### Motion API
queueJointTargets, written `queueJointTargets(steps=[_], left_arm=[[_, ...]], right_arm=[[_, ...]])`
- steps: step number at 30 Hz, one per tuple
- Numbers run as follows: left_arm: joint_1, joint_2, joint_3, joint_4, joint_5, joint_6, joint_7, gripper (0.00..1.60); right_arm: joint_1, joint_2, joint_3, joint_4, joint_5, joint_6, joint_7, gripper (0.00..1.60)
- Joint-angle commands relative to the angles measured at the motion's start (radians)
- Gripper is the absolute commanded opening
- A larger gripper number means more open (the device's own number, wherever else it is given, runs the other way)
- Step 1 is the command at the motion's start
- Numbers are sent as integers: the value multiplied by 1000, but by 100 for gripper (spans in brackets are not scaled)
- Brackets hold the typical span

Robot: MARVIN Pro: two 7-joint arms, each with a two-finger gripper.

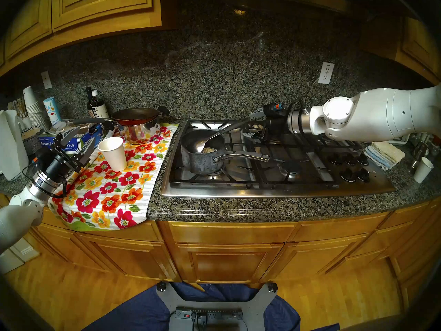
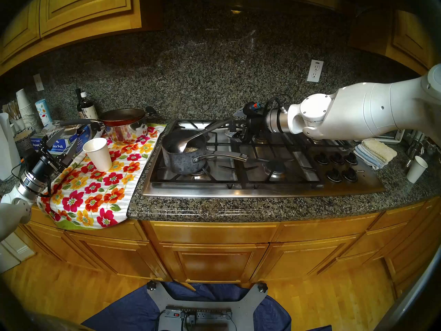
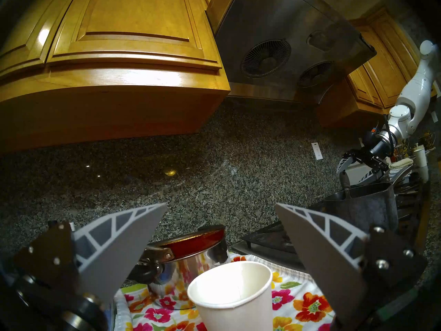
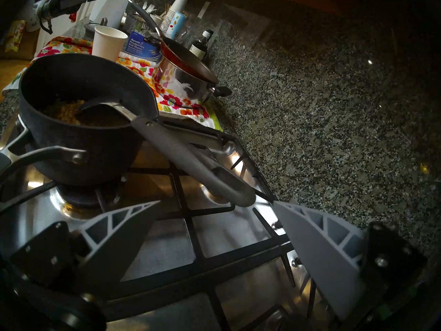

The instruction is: Pour oats into pot and stir with a spoon

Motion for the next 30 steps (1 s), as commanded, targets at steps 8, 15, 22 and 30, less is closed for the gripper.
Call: queueJointTargets(steps=[8,15,22,30], left_arm=[[-39,9,-10,-4,-23,46,3,160],[-69,9,9,-5,12,77,28,160],[-95,9,31,2,57,102,56,160],[-119,-21,55,18,134,113,80,160]], right_arm=[[32,-3,17,8,2,-6,-3,160],[32,-3,16,8,3,-7,-3,160],[32,-4,16,8,3,-7,-3,160],[33,-4,15,8,4,-8,-3,160]])
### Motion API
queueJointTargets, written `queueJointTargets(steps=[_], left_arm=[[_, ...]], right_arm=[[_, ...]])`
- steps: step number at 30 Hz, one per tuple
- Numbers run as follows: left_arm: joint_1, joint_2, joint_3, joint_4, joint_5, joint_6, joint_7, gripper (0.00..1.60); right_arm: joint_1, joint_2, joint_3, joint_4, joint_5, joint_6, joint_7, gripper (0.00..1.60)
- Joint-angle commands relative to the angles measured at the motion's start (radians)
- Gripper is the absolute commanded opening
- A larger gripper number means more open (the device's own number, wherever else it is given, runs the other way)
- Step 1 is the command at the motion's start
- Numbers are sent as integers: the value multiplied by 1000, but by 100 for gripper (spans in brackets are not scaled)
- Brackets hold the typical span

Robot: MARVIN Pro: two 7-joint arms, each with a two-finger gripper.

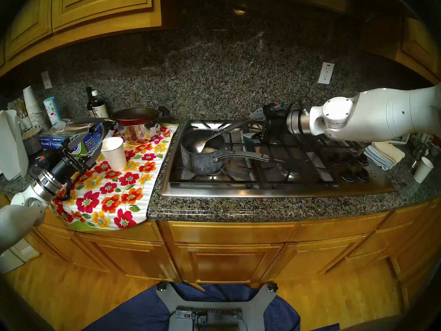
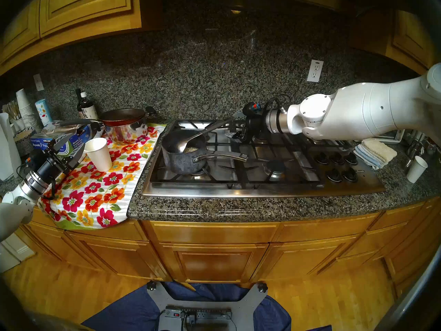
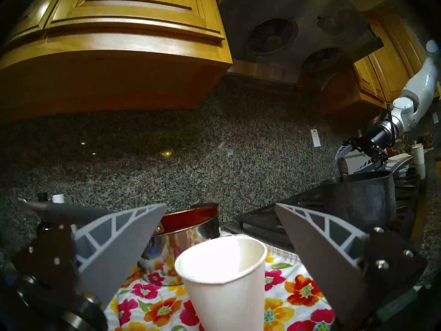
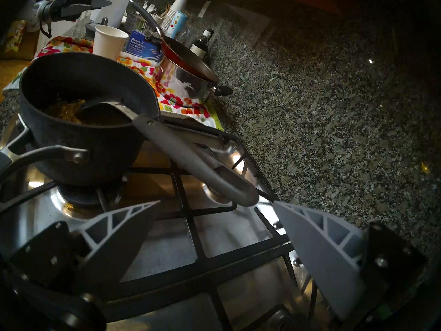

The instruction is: Pour oats into pot and stir with a spoon

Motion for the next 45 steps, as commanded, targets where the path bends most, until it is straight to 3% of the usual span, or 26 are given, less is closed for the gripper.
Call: queueJointTargets(steps=[1,22,45], left_arm=[[-54,-14,-4,14,34,-9,18,160],[-60,-17,2,16,45,84,29,160],[-9,7,25,6,79,81,60,160]], right_arm=[[33,-1,18,8,0,-7,-3,160],[34,-1,17,8,1,-8,-3,160],[34,-2,16,8,2,-9,-3,160]])
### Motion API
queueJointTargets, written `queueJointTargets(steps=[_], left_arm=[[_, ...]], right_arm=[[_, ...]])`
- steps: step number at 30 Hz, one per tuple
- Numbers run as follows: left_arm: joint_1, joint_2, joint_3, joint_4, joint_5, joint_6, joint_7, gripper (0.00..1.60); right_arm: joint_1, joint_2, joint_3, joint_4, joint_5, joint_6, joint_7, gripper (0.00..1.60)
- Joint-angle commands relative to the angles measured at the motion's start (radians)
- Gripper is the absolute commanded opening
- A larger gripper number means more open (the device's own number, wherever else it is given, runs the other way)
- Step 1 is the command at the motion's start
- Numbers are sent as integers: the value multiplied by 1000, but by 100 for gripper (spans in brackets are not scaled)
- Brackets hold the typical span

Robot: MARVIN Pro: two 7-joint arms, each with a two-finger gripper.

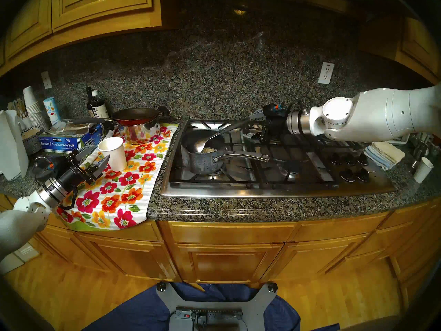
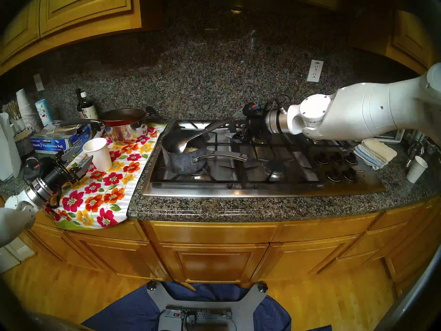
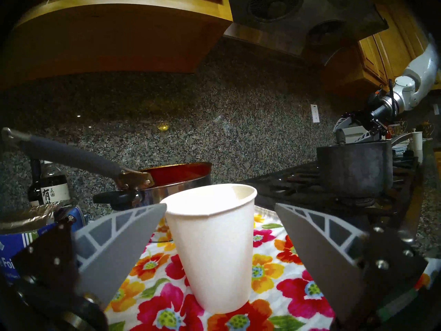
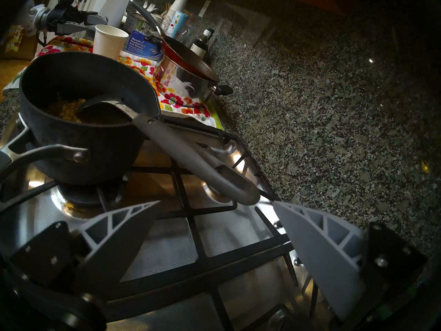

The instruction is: Pour oats into pot and stir with a spoon

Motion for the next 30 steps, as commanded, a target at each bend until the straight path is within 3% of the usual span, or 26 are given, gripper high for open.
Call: queueJointTargets(steps=[1,5,18,30], left_arm=[[-2,28,-12,-8,4,-2,16,160],[-1,32,-10,-12,4,1,24,160],[-54,9,4,-6,5,106,52,160],[-77,-6,8,-6,39,115,48,160]], right_arm=[[34,0,19,8,-1,-8,-3,160],[34,0,19,8,0,-8,-3,160],[34,-1,18,8,0,-8,-3,160],[34,-1,18,8,1,-9,-3,160]])
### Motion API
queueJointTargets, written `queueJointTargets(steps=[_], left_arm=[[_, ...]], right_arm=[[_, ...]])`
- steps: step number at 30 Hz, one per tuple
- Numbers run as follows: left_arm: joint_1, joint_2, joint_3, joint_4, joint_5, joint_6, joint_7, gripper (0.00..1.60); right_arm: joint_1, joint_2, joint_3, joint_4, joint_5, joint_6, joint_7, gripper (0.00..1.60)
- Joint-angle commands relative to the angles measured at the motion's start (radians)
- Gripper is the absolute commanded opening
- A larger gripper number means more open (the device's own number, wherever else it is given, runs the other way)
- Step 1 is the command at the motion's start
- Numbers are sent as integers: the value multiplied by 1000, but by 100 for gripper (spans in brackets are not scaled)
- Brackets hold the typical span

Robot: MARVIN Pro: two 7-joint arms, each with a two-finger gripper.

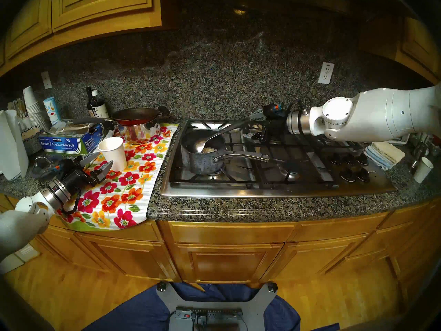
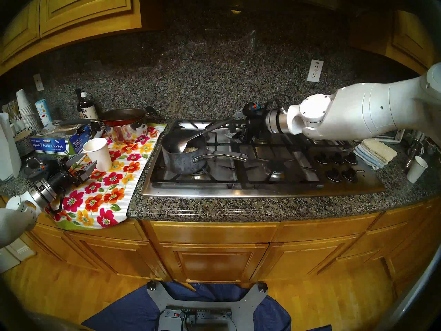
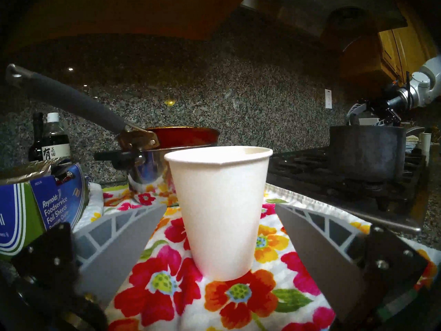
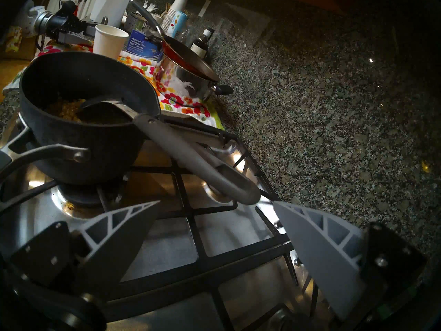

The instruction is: Pour oats into pot and stir with a spoon

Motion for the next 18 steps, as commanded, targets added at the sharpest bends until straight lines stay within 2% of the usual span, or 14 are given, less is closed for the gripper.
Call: queueJointTargets(steps=[1,12,18], left_arm=[[-33,8,-26,-2,5,-26,-17,160],[97,103,-69,-40,-34,-149,-78,160],[156,126,-97,-47,-68,-190,-97,160]], right_arm=[[34,0,19,8,-1,-9,-4,160],[34,-1,19,9,0,-9,-3,160],[34,-1,18,9,0,-9,-3,160]])
